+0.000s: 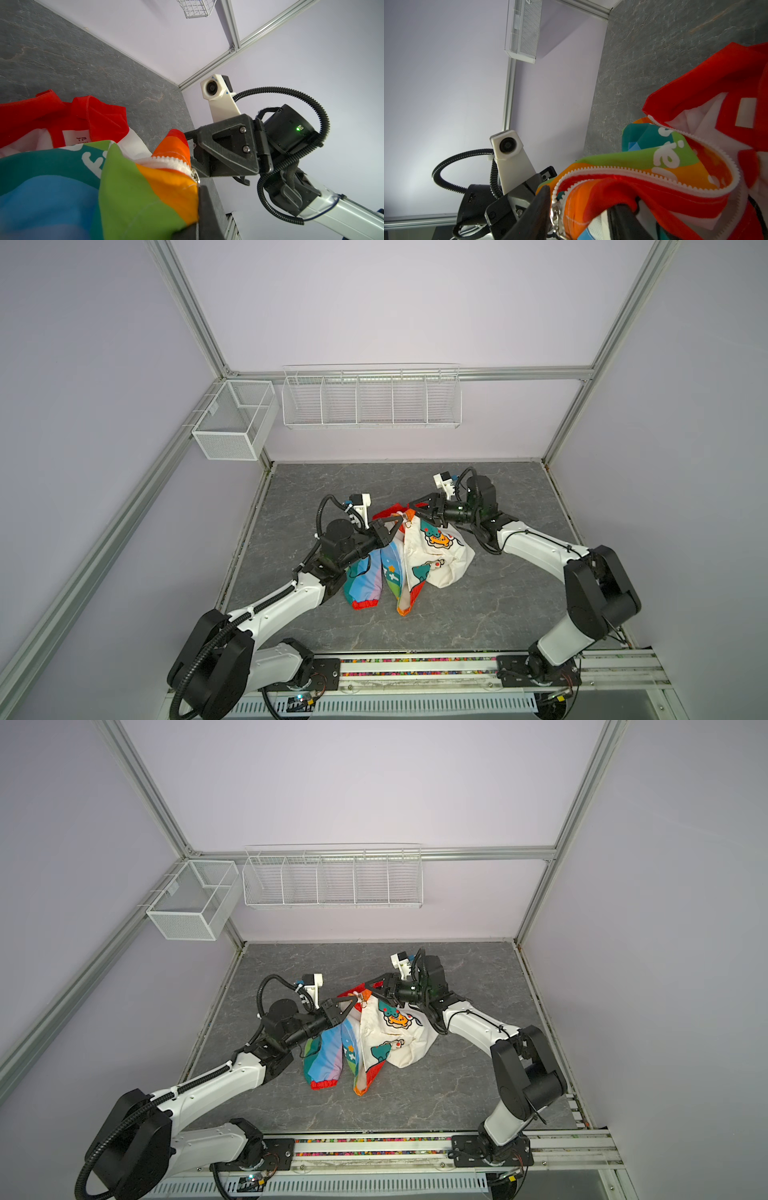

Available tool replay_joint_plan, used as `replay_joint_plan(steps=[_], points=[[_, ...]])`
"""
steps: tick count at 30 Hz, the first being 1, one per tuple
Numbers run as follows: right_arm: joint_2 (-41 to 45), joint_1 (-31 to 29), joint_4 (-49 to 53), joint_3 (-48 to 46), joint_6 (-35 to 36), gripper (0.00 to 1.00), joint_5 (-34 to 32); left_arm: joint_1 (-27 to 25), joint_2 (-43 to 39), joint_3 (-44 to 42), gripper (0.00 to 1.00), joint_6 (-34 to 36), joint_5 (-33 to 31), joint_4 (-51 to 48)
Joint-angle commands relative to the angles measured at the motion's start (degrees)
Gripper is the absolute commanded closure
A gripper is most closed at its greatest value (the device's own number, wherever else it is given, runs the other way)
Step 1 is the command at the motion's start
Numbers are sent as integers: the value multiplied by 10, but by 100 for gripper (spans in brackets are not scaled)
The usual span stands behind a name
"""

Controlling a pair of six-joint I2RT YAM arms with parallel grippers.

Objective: Zip up the jacket

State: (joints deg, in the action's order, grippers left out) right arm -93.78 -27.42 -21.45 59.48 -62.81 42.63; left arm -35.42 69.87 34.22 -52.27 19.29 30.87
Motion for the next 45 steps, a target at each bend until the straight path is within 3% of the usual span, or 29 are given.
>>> replay_joint_plan(steps=[1,6,12,18,22,26,30,35,40,45], points=[[8,14,4,-20,14,45,-16,-4,-10,1,100,1,4,-8],[41,34,69,-30,66,40,0,-4,-15,2,100,11,1,-16],[111,57,241,-26,177,36,-19,-4,-15,8,100,17,1,-30],[147,77,545,61,301,23,-157,-4,-14,14,100,20,0,-37],[197,96,534,14,328,24,-196,-4,-17,16,100,23,-2,-45],[231,104,548,-3,346,27,-168,-4,-24,15,100,27,-5,-52],[270,86,441,-55,273,36,-95,-4,-35,13,100,30,-9,-57],[289,2,388,-65,180,45,-152,-4,-48,8,100,33,-14,-62],[275,-75,287,-70,65,43,-208,-4,-49,4,100,31,-14,-57],[219,-123,210,-58,-6,45,-237,-4,-47,4,100,29,-13,-50]])
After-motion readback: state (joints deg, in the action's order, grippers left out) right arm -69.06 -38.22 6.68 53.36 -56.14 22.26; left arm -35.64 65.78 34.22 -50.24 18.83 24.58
